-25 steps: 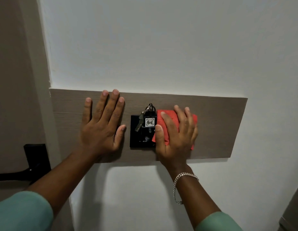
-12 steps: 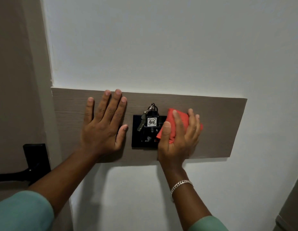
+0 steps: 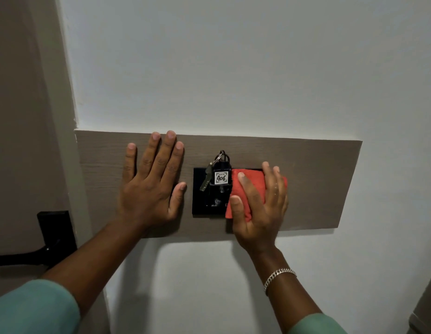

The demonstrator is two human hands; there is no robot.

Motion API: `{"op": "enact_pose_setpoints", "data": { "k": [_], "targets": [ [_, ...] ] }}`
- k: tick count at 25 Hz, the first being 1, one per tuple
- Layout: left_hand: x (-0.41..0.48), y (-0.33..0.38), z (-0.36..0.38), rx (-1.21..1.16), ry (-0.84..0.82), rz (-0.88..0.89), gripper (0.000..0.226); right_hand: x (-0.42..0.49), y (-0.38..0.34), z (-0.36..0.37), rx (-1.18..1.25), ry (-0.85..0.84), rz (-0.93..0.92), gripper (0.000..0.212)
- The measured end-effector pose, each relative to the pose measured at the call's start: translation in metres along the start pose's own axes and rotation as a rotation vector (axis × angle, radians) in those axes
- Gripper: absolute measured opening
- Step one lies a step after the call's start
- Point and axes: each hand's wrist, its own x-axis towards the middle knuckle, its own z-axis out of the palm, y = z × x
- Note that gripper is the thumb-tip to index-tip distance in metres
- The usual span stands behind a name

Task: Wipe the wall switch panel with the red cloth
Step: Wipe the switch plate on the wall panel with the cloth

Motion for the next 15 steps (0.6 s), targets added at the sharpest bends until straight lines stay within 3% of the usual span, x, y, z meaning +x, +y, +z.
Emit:
{"op": "enact_pose_setpoints", "data": {
  "k": [3,7,11,15],
  "targets": [
    [0.002,0.0,0.0,0.008,-0.014,0.01,0.072,0.008,-0.008,0.004,0.027,0.016,0.117,0.037],
    [0.001,0.001,0.0,0.015,-0.006,-0.003,0.072,0.003,0.029,-0.011,-0.035,-0.093,-0.202,0.041],
    [0.001,0.0,0.001,0.025,0.001,0.004,0.072,0.0,-0.006,0.001,-0.057,0.0,0.108,0.039],
    [0.001,0.002,0.001,0.028,0.014,0.002,0.072,-0.01,0.005,0.002,-0.081,0.005,0.06,0.044]
  ]
}}
